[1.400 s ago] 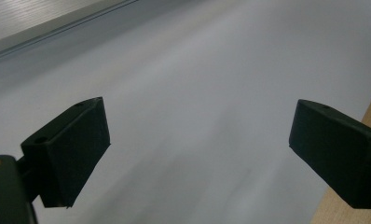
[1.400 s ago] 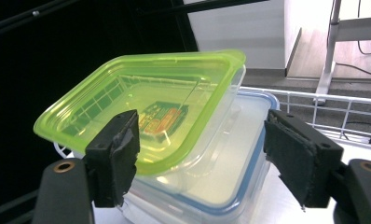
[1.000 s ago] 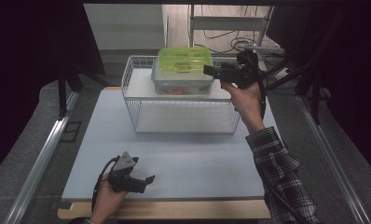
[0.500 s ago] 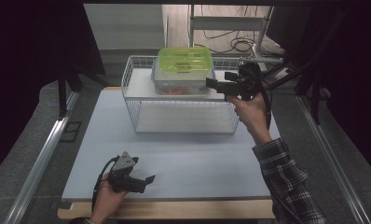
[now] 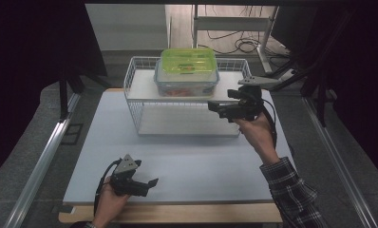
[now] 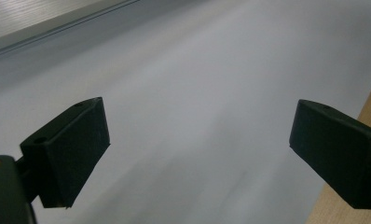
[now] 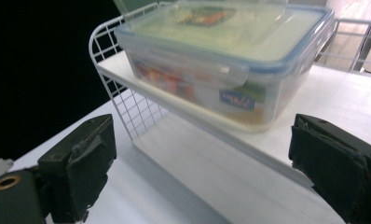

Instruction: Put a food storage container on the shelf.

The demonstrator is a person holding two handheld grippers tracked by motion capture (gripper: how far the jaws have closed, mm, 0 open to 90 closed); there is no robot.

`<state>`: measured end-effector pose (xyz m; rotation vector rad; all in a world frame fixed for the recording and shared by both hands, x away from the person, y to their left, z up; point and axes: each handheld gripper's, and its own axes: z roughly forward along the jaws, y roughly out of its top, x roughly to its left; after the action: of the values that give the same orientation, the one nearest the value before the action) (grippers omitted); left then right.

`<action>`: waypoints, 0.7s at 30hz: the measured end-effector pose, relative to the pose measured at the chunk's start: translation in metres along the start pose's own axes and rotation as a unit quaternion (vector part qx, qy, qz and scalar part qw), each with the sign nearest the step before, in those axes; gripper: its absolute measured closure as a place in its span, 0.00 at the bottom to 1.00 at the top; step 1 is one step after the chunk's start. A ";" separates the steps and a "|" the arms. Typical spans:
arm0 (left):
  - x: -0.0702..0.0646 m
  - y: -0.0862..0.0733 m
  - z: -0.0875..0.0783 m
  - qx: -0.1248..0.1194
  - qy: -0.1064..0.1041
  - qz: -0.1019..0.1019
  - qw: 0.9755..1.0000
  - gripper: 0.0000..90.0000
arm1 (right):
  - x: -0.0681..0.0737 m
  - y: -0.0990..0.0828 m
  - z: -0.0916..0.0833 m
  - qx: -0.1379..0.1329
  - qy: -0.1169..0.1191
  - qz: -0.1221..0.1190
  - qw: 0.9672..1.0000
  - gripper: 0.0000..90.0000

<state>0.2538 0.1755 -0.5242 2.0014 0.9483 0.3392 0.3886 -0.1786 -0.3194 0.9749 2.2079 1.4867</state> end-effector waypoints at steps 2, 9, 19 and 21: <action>0.000 0.000 0.000 0.000 0.001 0.001 1.000 0.05 | 0.001 -0.006 0.000 0.004 0.000 -0.005 1.000 0.07; 0.000 0.000 0.000 0.000 -0.001 -0.001 1.000 0.05 | 0.005 -0.027 0.000 0.011 0.004 -0.022 1.000 0.06; 0.001 0.000 0.000 -0.002 -0.015 -0.019 1.000 0.05 | 0.006 -0.057 0.000 0.018 0.005 -0.030 0.999 0.06; 0.001 0.000 0.000 -0.001 -0.014 -0.018 1.000 0.05 | 0.005 -0.063 0.001 0.021 0.003 -0.033 0.999 0.06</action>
<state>0.2545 0.1763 -0.5242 1.9796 0.9632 0.2918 0.3623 -0.1893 -0.3762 0.9032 2.2598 1.4222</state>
